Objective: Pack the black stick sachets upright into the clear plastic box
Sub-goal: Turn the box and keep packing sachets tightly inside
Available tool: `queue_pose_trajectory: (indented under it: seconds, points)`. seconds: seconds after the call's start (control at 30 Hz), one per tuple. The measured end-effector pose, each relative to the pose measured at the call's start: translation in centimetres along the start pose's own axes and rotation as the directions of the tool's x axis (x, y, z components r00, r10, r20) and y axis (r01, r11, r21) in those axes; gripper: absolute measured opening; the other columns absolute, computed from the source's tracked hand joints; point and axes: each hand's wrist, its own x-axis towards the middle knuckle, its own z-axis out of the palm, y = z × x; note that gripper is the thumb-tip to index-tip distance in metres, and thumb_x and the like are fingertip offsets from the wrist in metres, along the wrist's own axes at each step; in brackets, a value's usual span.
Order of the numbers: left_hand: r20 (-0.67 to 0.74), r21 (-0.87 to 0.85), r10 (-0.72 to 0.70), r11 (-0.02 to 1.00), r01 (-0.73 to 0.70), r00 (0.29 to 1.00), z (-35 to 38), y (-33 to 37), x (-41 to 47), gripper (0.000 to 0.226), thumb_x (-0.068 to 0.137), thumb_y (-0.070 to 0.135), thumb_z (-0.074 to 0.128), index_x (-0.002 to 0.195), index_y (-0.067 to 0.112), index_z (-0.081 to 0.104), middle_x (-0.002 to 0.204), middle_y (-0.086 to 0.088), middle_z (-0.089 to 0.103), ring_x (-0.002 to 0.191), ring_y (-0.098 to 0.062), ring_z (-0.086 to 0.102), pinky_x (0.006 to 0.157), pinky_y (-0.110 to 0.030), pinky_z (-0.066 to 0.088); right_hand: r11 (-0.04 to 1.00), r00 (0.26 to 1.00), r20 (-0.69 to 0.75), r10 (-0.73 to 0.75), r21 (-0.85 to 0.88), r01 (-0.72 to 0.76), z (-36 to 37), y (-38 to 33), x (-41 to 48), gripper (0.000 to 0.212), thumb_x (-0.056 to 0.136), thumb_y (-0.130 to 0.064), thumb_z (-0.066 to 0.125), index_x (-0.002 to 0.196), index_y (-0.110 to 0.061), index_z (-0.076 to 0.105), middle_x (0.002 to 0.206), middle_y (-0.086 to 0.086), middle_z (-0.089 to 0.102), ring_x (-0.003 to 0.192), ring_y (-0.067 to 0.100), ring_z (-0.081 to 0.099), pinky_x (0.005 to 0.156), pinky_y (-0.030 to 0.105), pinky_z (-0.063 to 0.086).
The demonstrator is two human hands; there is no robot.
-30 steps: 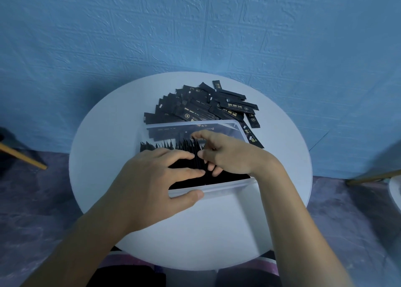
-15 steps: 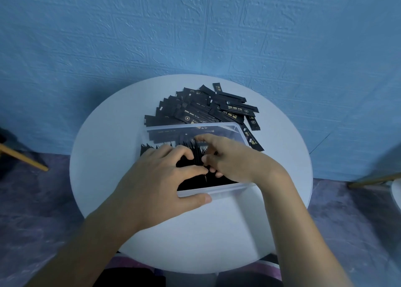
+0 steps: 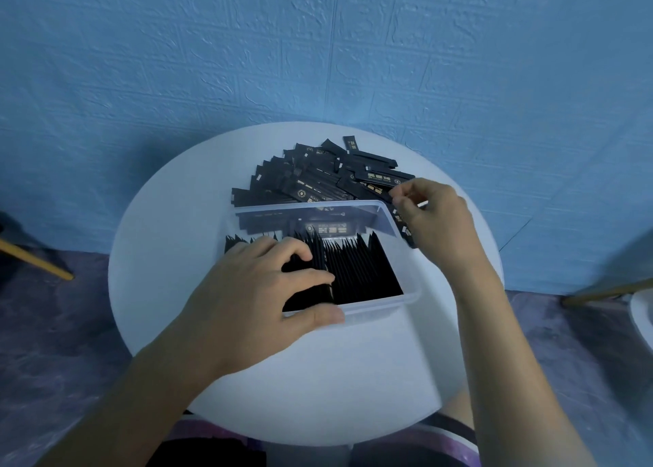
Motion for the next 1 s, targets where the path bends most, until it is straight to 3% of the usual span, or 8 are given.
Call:
queue_pose_trajectory:
  seconds: [0.1, 0.2, 0.27, 0.4, 0.57, 0.7, 0.87, 1.0]
  points:
    - [-0.035, -0.022, 0.009, 1.000, -0.010, 0.999, 0.0, 0.0, 0.1, 0.061, 0.101, 0.070, 0.020, 0.119, 0.043, 0.072, 0.117, 0.015, 0.059, 0.099, -0.012, 0.056, 0.082, -0.032, 0.039, 0.969, 0.996, 0.038, 0.084, -0.234, -0.073, 1.4, 2.4, 1.4, 0.029, 0.094, -0.036, 0.063, 0.120, -0.023, 0.066, 0.109, 0.000, 0.070, 0.104, 0.029, 0.063, 0.079, 0.030, 0.039]
    - [-0.044, -0.016, 0.008, 1.000, -0.009, 0.999, 0.0, 0.0, 0.1, 0.061, 0.101, 0.069, 0.020, 0.118, 0.043, 0.072, 0.117, 0.016, 0.059, 0.099, -0.011, 0.055, 0.082, -0.032, 0.040, 0.941, 0.989, 0.073, 0.126, -0.326, -0.095, 2.7, 4.0, 2.2, 0.049, 0.090, -0.052, 0.064, 0.126, -0.020, 0.059, 0.114, 0.007, 0.067, 0.104, 0.033, 0.061, 0.079, 0.035, 0.042]
    - [-0.040, -0.017, 0.006, 1.000, -0.006, 0.999, 0.1, -0.1, 0.1, 0.061, 0.101, 0.070, 0.019, 0.118, 0.044, 0.072, 0.117, 0.016, 0.059, 0.099, -0.011, 0.055, 0.082, -0.032, 0.040, 0.936, 0.985, 0.089, 0.149, -0.334, -0.111, 3.2, 4.5, 2.4, 0.053, 0.089, -0.052, 0.066, 0.129, -0.018, 0.056, 0.115, 0.010, 0.065, 0.104, 0.035, 0.060, 0.077, 0.034, 0.040]
    - [-0.033, -0.022, -0.005, 1.000, 0.004, 0.999, 0.1, 0.0, 0.1, 0.061, 0.100, 0.071, 0.019, 0.118, 0.045, 0.071, 0.118, 0.018, 0.058, 0.099, -0.010, 0.055, 0.083, -0.031, 0.037, 0.943, 0.971, 0.152, 0.183, -0.307, -0.130, 2.7, 4.3, 2.2, 0.043, 0.092, -0.037, 0.068, 0.129, -0.017, 0.057, 0.112, 0.007, 0.069, 0.104, 0.031, 0.061, 0.077, 0.031, 0.039]
    - [-0.035, -0.026, -0.003, 1.000, 0.002, 0.999, 0.1, 0.1, 0.1, 0.063, 0.099, 0.072, 0.018, 0.117, 0.044, 0.072, 0.117, 0.017, 0.059, 0.099, -0.011, 0.055, 0.083, -0.032, 0.040, 0.970, 0.948, 0.251, 0.195, -0.189, -0.150, 1.9, 4.3, 1.7, 0.018, 0.091, -0.035, 0.067, 0.103, -0.023, 0.063, 0.089, -0.003, 0.069, 0.075, 0.021, 0.063, 0.068, 0.030, 0.048]
    - [-0.033, -0.039, 0.000, 0.999, -0.001, 0.999, 0.1, 0.0, 0.1, 0.063, 0.099, 0.072, 0.018, 0.117, 0.044, 0.072, 0.117, 0.017, 0.059, 0.099, -0.011, 0.055, 0.083, -0.034, 0.041, 0.984, 0.959, 0.242, 0.145, -0.133, -0.115, 1.9, 4.5, 1.3, 0.007, 0.093, -0.031, 0.063, 0.097, -0.025, 0.062, 0.078, -0.008, 0.063, 0.067, 0.018, 0.059, 0.059, 0.027, 0.043]
    - [-0.024, -0.046, -0.003, 0.999, 0.002, 1.000, 0.0, 0.1, 0.2, 0.062, 0.099, 0.072, 0.019, 0.118, 0.044, 0.072, 0.118, 0.017, 0.059, 0.102, -0.011, 0.056, 0.084, -0.034, 0.041, 0.989, 0.971, 0.198, 0.135, -0.092, -0.119, 2.1, 4.4, 1.1, 0.006, 0.094, -0.023, 0.058, 0.093, -0.024, 0.063, 0.083, -0.006, 0.066, 0.073, 0.019, 0.060, 0.066, 0.029, 0.047]
    - [-0.028, -0.046, -0.006, 0.999, 0.005, 1.000, 0.0, 0.1, 0.1, 0.062, 0.099, 0.072, 0.019, 0.117, 0.044, 0.072, 0.118, 0.017, 0.059, 0.101, -0.010, 0.056, 0.084, -0.033, 0.039, 0.990, 0.975, 0.177, 0.136, -0.062, -0.127, 1.9, 4.5, 1.2, 0.006, 0.094, -0.027, 0.060, 0.093, -0.023, 0.065, 0.087, -0.007, 0.067, 0.079, 0.017, 0.061, 0.072, 0.030, 0.045]
